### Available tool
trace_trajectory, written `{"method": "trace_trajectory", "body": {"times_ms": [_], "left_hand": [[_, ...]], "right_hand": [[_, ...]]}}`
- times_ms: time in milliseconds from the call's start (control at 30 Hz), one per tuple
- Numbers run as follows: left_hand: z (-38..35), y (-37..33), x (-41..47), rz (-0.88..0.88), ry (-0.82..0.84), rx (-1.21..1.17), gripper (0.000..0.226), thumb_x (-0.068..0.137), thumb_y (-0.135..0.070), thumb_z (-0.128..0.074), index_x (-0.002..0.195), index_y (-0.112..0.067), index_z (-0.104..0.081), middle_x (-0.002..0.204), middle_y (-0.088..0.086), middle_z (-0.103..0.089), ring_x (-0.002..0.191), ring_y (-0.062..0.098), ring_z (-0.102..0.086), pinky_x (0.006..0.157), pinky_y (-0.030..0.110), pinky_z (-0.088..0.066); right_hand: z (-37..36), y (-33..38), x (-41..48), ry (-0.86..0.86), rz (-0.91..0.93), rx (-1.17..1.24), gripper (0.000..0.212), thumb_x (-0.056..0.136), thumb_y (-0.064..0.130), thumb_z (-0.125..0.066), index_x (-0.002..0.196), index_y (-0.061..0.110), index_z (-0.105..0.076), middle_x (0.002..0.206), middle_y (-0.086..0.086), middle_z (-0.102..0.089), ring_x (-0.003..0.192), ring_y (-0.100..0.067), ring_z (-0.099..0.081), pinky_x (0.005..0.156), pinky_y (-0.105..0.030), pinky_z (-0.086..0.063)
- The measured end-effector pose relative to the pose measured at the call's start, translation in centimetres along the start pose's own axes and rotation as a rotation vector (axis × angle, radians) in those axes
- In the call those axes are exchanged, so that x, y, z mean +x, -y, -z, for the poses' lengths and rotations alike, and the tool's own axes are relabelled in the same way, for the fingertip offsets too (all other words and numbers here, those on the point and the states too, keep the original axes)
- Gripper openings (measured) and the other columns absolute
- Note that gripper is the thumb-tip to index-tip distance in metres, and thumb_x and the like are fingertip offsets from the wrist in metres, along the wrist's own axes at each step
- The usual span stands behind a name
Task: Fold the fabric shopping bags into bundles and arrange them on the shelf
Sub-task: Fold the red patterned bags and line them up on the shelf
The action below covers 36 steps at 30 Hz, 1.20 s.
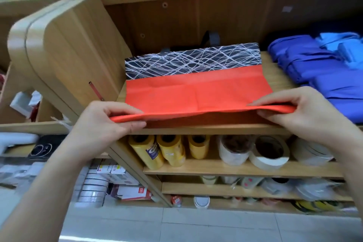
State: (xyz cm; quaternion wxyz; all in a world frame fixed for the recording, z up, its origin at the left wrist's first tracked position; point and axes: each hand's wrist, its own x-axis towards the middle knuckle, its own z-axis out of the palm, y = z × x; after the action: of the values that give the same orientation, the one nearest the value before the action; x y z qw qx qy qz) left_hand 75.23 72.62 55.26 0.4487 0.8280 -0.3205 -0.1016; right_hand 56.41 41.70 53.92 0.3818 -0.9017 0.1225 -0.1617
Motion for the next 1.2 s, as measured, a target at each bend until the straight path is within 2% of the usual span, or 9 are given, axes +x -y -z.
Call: {"method": "trace_trajectory", "body": {"times_ms": [200,333,467,600,700,800,967,1067,1200], "left_hand": [[-3.0,0.9,-0.7,0.125,-0.462,-0.228,0.030,0.063,-0.039,-0.079,0.085,-0.032,-0.059,0.085,-0.010,-0.065,0.082,0.005,-0.063,0.067,0.016,-0.049],[-4.6,0.4,-0.1,0.059,-0.569,0.056,0.045,0.081,-0.028,-0.078,0.118,-0.032,-0.051,0.109,-0.012,-0.055,0.096,0.007,-0.055,0.076,0.008,-0.043],[-5.1,1.2,0.8,-0.079,-0.561,0.498,0.051,0.082,-0.024,-0.076,0.129,-0.018,-0.057,0.116,0.007,-0.055,0.104,0.024,-0.052,0.086,0.037,-0.045],[-4.6,2.0,1.8,-0.374,-0.383,0.795,0.024,0.090,-0.020,-0.065,0.112,-0.014,-0.072,0.132,0.016,-0.058,0.123,0.038,-0.051,0.099,0.057,-0.042],[-4.4,1.7,1.9,-0.294,0.083,0.752,0.064,0.093,-0.064,-0.029,0.138,-0.027,-0.055,0.150,0.001,-0.046,0.141,0.024,-0.038,0.116,0.052,-0.028],[-4.2,2.0,1.6,-0.246,0.215,0.890,0.087,0.080,-0.082,-0.021,0.153,-0.034,-0.026,0.159,-0.007,-0.027,0.147,0.018,-0.025,0.120,0.042,-0.016],[-1.5,0.5,0.6,-0.169,0.188,0.661,0.055,0.088,-0.021,-0.069,0.136,-0.042,-0.052,0.133,-0.018,-0.057,0.127,0.010,-0.051,0.103,0.025,-0.039],[0.6,-1.4,-0.3,0.037,0.241,0.386,0.023,0.075,-0.040,-0.074,0.096,-0.050,-0.072,0.092,-0.025,-0.070,0.089,-0.001,-0.063,0.078,0.022,-0.046],[0.3,-1.6,-0.9,0.092,-0.123,0.118,0.022,0.066,-0.044,-0.080,0.078,-0.028,-0.073,0.070,-0.010,-0.067,0.069,0.004,-0.059,0.062,0.022,-0.042]], "right_hand": [[-1.1,-0.1,-0.5,-0.362,-0.113,0.314,0.028,0.076,0.011,-0.080,0.095,0.031,-0.071,0.080,0.016,-0.069,0.068,0.005,-0.061,0.061,-0.006,-0.047],[-2.8,0.3,0.0,-0.532,-0.183,0.138,0.053,0.080,0.020,-0.079,0.126,0.031,-0.056,0.108,0.003,-0.068,0.090,-0.002,-0.065,0.085,-0.022,-0.053],[-4.2,0.6,0.5,-0.546,-0.236,-0.298,0.073,0.082,0.031,-0.076,0.144,0.031,-0.037,0.122,-0.009,-0.055,0.106,-0.031,-0.057,0.090,-0.043,-0.046],[-4.5,0.8,0.6,-0.458,-0.146,-0.615,0.058,0.086,0.027,-0.070,0.139,0.027,-0.048,0.132,-0.017,-0.042,0.120,-0.038,-0.042,0.091,-0.055,-0.040],[-4.9,1.2,0.8,-0.142,0.080,-0.663,0.043,0.095,0.042,-0.047,0.134,0.029,-0.057,0.148,-0.009,-0.043,0.139,-0.031,-0.037,0.106,-0.058,-0.033],[-5.4,1.9,0.4,0.208,0.058,-0.768,0.082,0.082,0.079,-0.009,0.150,0.039,-0.033,0.159,0.004,-0.031,0.147,-0.020,-0.028,0.119,-0.047,-0.018],[-2.6,3.0,0.6,0.288,0.052,-0.687,0.061,0.086,0.061,-0.055,0.144,0.051,-0.037,0.152,0.022,-0.037,0.141,-0.006,-0.035,0.116,-0.035,-0.028],[0.0,4.0,-0.2,0.304,-0.018,-0.383,0.038,0.088,0.025,-0.069,0.117,0.050,-0.065,0.112,0.028,-0.068,0.103,0.005,-0.061,0.088,-0.015,-0.047],[1.6,3.5,-0.2,0.079,-0.088,0.017,0.024,0.077,0.018,-0.080,0.087,0.039,-0.074,0.080,0.019,-0.072,0.078,0.001,-0.066,0.065,-0.006,-0.046]]}}
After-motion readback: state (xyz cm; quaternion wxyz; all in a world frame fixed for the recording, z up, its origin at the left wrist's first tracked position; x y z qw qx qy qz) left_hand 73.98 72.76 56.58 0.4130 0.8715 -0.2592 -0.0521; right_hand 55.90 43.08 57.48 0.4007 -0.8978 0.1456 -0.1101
